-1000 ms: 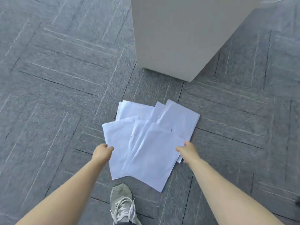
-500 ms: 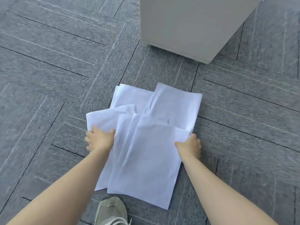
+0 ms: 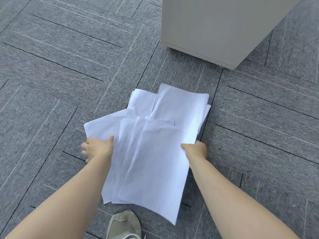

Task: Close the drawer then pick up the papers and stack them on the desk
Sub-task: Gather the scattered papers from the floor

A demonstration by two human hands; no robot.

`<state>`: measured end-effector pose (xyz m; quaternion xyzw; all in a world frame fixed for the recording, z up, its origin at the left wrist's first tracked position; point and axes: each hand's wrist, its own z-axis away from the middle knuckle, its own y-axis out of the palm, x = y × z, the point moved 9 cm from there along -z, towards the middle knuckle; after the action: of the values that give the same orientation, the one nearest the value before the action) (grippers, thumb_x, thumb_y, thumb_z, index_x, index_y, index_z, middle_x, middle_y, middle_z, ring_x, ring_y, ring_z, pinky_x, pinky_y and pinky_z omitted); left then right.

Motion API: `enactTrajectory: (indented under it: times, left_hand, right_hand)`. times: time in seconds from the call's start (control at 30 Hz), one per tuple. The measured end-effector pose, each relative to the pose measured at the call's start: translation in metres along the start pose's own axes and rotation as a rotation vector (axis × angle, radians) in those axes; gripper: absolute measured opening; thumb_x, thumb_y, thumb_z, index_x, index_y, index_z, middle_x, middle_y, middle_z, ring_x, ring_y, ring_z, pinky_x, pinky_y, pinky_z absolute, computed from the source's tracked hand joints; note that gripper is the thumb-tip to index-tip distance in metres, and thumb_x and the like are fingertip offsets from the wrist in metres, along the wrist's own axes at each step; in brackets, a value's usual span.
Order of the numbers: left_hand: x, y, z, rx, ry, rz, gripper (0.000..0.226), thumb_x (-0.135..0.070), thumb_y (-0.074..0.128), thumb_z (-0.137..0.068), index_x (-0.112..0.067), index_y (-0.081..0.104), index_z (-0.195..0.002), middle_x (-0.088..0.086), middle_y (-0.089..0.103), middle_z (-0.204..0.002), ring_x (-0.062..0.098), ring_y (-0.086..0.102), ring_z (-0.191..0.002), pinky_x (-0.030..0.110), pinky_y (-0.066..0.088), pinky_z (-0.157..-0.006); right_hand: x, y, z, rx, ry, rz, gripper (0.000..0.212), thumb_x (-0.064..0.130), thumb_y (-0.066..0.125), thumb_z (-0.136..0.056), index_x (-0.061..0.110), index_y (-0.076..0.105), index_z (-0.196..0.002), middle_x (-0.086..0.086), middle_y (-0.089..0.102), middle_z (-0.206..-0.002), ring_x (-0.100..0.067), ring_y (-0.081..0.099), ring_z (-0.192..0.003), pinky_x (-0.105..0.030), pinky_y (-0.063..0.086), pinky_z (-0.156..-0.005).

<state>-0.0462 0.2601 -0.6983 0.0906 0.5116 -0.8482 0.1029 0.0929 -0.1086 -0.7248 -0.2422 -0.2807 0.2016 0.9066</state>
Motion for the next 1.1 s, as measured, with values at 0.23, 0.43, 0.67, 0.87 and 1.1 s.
enactTrajectory:
  times: [0.23, 0.43, 0.67, 0.87, 1.1]
  left_hand:
    - [-0.013, 0.015, -0.001, 0.123, 0.094, 0.033, 0.051, -0.036, 0.07, -0.073, -0.017, 0.059, -0.119, 0.016, 0.055, -0.129, 0.036, 0.047, -0.124, 0.046, 0.043, -0.099]
    - [0.012, -0.012, -0.015, -0.02, -0.111, 0.111, 0.076, -0.038, 0.071, -0.078, -0.003, 0.037, -0.136, 0.021, 0.038, -0.143, 0.038, 0.036, -0.132, 0.048, 0.034, -0.106]
    - [0.03, -0.013, -0.033, 0.018, -0.085, 0.163, 0.048, -0.024, 0.067, -0.074, -0.015, 0.054, -0.12, 0.018, 0.052, -0.131, 0.038, 0.043, -0.125, 0.047, 0.04, -0.103]
    - [0.032, -0.019, -0.026, -0.052, -0.107, 0.139, 0.073, -0.027, 0.074, -0.073, -0.01, 0.04, -0.136, 0.021, 0.037, -0.14, 0.04, 0.037, -0.128, 0.051, 0.036, -0.103]
    - [0.032, -0.017, -0.036, 0.064, -0.069, 0.119, 0.054, -0.034, 0.074, -0.068, -0.01, 0.061, -0.114, 0.017, 0.063, -0.122, 0.039, 0.05, -0.12, 0.049, 0.041, -0.101]
  right_hand:
    - [0.018, 0.005, -0.003, 0.121, -0.137, -0.039, 0.024, 0.01, 0.069, -0.072, 0.012, 0.064, -0.095, -0.013, 0.074, -0.1, -0.032, 0.07, -0.088, -0.049, 0.058, -0.084]
    - [0.046, 0.029, 0.004, 0.214, -0.169, 0.055, 0.018, 0.002, 0.065, -0.073, 0.011, 0.062, -0.088, -0.016, 0.071, -0.096, -0.034, 0.069, -0.089, -0.046, 0.058, -0.084]
    - [0.059, 0.061, 0.019, 0.249, -0.088, -0.062, 0.029, 0.011, 0.073, -0.071, -0.002, 0.061, -0.095, -0.02, 0.069, -0.098, -0.036, 0.069, -0.09, -0.05, 0.058, -0.084]
    - [0.077, 0.075, 0.025, 0.269, -0.198, -0.003, 0.026, 0.004, 0.065, -0.075, -0.002, 0.062, -0.101, -0.016, 0.068, -0.096, -0.029, 0.067, -0.086, -0.042, 0.056, -0.076]
    - [0.078, 0.054, 0.015, 0.203, -0.3, 0.088, 0.023, 0.001, 0.058, -0.075, 0.003, 0.065, -0.096, -0.006, 0.067, -0.079, -0.029, 0.065, -0.079, -0.032, 0.048, -0.065]
